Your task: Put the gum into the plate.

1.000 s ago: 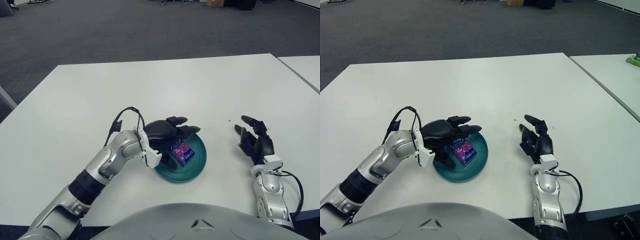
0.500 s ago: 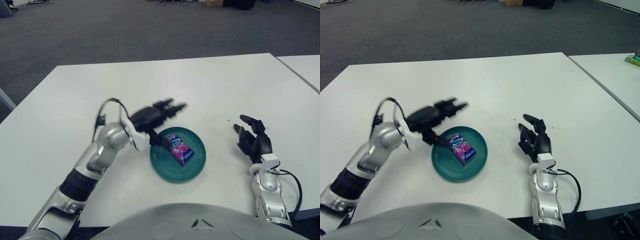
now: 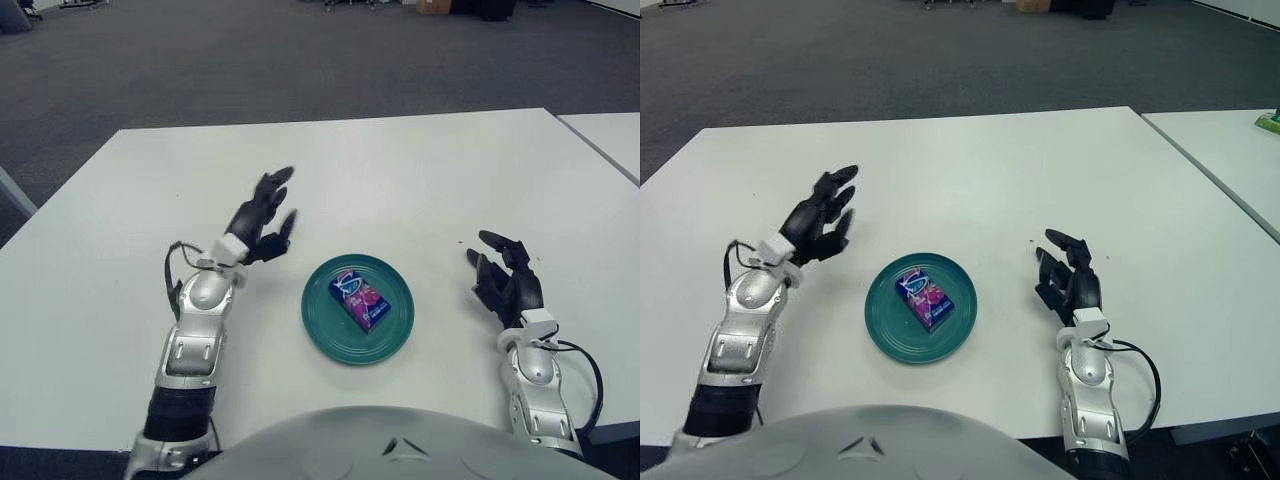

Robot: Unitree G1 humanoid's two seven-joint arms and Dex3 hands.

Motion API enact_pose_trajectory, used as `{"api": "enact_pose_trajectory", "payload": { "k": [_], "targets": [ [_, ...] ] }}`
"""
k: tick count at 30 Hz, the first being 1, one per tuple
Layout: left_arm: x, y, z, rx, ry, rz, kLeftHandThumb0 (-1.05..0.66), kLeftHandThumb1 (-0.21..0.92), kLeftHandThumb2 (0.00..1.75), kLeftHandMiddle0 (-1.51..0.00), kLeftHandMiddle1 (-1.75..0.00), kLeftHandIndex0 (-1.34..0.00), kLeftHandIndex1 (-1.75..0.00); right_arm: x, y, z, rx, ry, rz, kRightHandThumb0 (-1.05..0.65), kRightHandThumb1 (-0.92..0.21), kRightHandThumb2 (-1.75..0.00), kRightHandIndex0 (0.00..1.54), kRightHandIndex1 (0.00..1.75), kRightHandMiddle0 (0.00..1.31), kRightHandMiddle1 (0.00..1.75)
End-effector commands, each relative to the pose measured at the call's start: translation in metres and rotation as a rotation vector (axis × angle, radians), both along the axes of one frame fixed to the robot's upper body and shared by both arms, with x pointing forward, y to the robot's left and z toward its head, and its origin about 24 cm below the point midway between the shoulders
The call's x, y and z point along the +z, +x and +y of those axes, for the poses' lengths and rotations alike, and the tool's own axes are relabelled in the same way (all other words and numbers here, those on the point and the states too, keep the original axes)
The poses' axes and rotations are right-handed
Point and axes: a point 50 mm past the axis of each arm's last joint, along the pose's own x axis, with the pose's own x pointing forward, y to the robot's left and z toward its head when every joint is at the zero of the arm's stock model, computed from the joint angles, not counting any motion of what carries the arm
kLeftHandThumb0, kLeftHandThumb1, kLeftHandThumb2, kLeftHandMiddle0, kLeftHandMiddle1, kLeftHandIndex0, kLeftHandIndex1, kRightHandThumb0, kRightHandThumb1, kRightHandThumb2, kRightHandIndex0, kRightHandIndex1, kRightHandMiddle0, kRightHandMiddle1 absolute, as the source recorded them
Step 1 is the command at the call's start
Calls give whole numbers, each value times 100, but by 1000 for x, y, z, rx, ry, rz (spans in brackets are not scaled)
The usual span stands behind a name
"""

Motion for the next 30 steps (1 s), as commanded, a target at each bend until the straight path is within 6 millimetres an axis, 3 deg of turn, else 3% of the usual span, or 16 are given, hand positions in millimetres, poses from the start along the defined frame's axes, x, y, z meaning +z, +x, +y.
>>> {"api": "enact_pose_trajectory", "payload": {
  "k": [1, 6, 11, 13, 19, 30],
  "targets": [
    [-5, -3, 13, 115, -101, 51, -101, 92, 103, -49, -8, -10, -93, -25, -15, 3, -5, 42, 141, -58, -92, -76, 76, 16, 16, 91],
    [-27, -19, 22, 233, -115, 105, -97, 92, 103, -59, -13, -16, -98, -25, -17, 4, 5, 60, 129, -57, -92, -74, 76, 17, 17, 92],
    [-41, -41, 17, 278, -57, 102, -93, 92, 101, -65, -20, -22, -101, -25, -19, 4, 21, 66, 124, -58, -92, -72, 76, 18, 16, 91],
    [-46, -53, 13, 287, -44, 93, -91, 92, 100, -59, -42, -25, -104, -24, -19, 5, 28, 68, 120, -57, -92, -70, 75, 19, 16, 91],
    [-52, -71, 8, 277, -16, 62, -87, 92, 98, -55, -69, -30, -110, -24, -20, 8, 45, 78, 113, -56, -92, -66, 74, 20, 17, 92],
    [-70, -91, 11, 233, -19, 99, -88, 92, 94, -52, -74, -28, -114, -23, -21, 11, 53, 84, 104, -51, -92, -61, 75, 24, 19, 94]
  ]
}}
